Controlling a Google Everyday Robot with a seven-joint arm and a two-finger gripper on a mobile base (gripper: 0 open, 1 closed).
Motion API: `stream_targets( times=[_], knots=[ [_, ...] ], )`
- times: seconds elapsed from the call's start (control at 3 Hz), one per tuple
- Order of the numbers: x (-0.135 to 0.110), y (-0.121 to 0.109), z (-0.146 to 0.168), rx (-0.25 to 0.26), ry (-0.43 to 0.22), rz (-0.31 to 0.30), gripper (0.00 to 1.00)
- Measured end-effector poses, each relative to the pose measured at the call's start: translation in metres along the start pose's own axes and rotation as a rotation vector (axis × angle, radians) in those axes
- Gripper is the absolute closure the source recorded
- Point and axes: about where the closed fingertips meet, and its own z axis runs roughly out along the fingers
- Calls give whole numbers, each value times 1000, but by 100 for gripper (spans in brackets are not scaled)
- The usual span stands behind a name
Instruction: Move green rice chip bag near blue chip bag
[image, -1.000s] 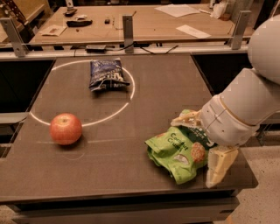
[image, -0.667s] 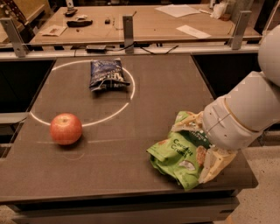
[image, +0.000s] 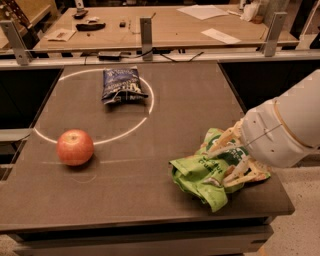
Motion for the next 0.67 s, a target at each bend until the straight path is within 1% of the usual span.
stream_targets(
  times=[0.33, 0.67],
  knots=[
    [0, -2, -6, 33, 6, -2, 100],
    [-2, -8, -11, 94, 15, 29, 100]
  ],
)
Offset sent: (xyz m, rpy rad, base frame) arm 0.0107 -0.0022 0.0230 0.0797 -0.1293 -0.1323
